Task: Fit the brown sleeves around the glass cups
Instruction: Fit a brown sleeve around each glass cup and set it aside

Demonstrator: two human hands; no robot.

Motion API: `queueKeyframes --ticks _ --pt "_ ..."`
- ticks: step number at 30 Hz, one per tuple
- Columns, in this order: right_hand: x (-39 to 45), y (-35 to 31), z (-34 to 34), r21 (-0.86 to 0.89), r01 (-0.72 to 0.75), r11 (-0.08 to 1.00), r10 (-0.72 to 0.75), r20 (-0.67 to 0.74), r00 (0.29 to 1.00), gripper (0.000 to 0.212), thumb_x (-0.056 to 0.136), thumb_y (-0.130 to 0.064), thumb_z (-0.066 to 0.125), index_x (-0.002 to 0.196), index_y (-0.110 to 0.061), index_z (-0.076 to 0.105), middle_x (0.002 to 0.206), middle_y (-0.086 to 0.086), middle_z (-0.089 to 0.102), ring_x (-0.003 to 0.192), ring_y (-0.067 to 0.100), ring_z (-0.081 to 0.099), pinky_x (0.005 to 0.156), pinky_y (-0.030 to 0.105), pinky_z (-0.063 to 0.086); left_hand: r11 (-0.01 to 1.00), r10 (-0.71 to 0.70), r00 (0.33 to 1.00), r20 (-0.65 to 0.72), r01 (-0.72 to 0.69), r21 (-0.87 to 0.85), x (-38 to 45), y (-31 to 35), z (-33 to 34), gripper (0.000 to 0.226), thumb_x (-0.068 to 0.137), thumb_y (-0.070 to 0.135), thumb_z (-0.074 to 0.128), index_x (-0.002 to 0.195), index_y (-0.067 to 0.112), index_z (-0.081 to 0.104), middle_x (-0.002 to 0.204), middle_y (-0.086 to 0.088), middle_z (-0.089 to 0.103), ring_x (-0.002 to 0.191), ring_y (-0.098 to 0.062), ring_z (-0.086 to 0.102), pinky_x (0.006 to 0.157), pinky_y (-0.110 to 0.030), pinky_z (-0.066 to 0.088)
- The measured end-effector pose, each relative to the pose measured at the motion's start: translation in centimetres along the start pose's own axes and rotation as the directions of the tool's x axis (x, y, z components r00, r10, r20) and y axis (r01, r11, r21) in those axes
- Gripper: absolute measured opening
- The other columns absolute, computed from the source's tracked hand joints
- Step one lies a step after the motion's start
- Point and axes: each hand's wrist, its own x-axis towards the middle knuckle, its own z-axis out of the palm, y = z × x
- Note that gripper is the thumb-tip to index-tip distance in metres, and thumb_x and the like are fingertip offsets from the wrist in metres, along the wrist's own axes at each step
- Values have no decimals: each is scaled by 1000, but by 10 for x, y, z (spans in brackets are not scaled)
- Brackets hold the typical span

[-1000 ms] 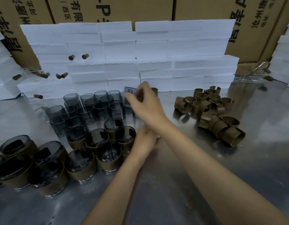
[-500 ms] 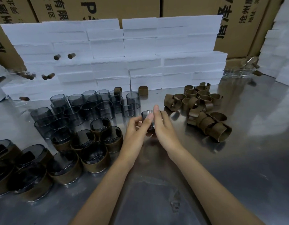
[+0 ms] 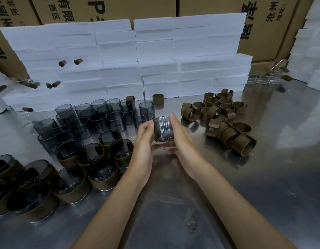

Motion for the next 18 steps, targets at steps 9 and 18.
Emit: queueKeyframes --ticks 9,18 --pt "-6 7 2 -193 199 961 -200 16 980 62 96 -77 31 91 -32 73 76 -11 77 71 6 74 60 21 56 983 -9 991 136 -16 184 -5 -3 1 65 90 62 50 129 12 63 134 -19 64 110 -22 63 107 -50 49" --pt "3 14 -2 -309 201 929 -273 -210 939 49 108 -47 41 94 -11 71 81 6 75 79 26 73 82 51 59 979 52 995 -84 -34 203 1 -12 -4 33 109 23 50 141 15 51 138 -20 59 120 -37 62 98 -48 53"
